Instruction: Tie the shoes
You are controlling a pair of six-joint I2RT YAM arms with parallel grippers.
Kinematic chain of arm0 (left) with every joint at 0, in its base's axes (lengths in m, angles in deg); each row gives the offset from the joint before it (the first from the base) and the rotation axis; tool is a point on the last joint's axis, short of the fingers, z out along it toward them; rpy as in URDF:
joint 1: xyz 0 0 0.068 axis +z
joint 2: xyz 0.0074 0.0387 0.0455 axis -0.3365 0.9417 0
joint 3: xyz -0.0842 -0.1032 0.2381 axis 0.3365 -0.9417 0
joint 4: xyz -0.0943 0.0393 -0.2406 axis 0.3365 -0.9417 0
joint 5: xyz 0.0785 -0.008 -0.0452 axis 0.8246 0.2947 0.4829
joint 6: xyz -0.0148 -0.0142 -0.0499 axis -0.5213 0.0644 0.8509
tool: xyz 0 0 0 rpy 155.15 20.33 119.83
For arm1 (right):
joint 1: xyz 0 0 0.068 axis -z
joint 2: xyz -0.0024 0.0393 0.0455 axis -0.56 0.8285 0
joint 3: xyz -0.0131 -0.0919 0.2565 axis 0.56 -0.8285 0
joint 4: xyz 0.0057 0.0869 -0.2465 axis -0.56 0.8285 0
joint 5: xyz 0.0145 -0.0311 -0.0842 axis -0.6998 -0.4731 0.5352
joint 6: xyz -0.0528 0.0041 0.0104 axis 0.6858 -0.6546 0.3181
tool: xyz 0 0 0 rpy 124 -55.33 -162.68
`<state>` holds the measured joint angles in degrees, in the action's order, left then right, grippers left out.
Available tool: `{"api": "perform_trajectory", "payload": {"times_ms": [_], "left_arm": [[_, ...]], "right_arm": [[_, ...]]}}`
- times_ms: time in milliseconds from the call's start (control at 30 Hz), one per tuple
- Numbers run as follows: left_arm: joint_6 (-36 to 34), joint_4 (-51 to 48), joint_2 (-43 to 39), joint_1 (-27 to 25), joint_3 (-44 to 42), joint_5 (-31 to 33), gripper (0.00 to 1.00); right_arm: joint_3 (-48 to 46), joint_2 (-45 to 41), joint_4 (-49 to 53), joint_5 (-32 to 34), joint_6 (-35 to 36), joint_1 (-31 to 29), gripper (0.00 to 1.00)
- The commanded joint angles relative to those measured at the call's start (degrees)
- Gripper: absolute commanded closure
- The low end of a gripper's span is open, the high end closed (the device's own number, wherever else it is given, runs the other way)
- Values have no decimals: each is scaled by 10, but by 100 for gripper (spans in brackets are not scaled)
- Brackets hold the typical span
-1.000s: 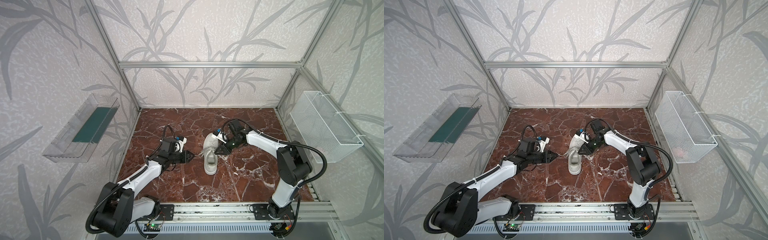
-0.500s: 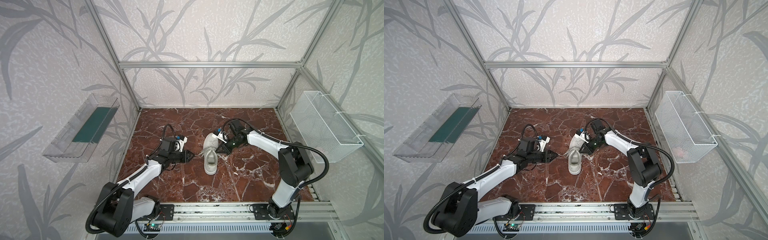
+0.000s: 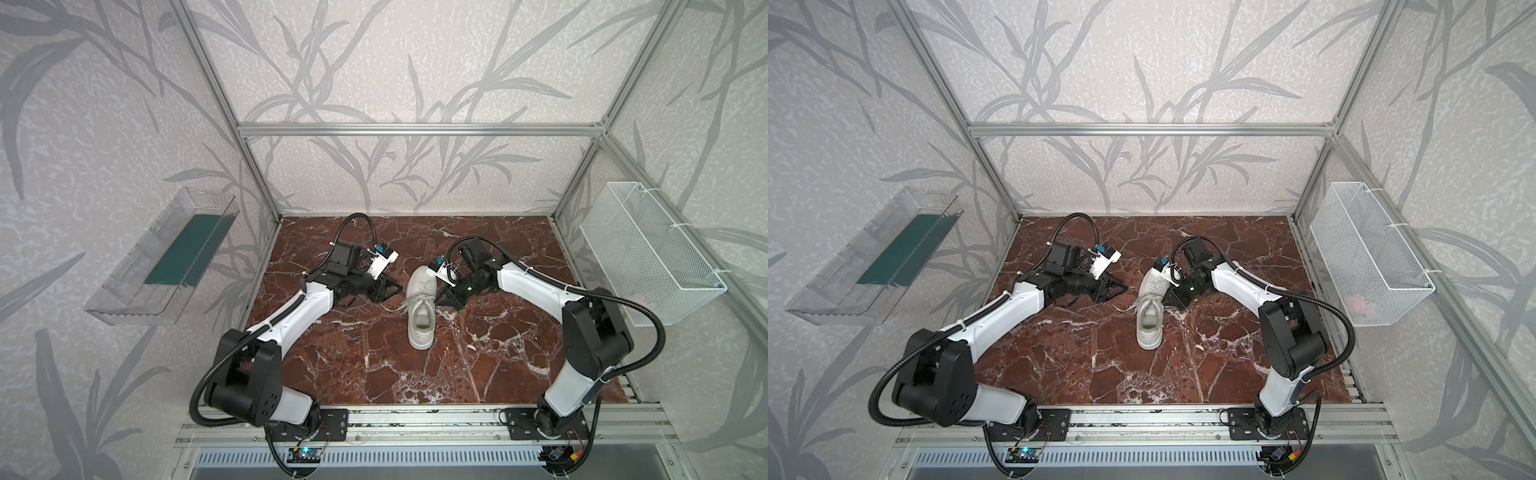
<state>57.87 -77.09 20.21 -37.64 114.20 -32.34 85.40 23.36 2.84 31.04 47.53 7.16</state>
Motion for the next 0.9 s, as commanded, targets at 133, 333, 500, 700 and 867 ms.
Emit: {"api": "perform_trajectory", "payload": {"times_ms": [133,333,500,700,867], "left_arm": [[-269,-121,73,1,63,-89,59],[-331,-136,127,0,103,-94,59],[-367,-122,154,-5,108,-93,63],[-392,-120,186,-8,129,-86,66],[-397,-102,198,-16,137,-75,67]], "right_arm": [[-6,-8,20,12,9,-4,100],[-8,-7,17,8,5,-5,100],[-10,-7,18,3,5,-5,100],[-10,-4,22,-1,4,-5,100],[-9,-6,20,-2,1,-5,100]]}}
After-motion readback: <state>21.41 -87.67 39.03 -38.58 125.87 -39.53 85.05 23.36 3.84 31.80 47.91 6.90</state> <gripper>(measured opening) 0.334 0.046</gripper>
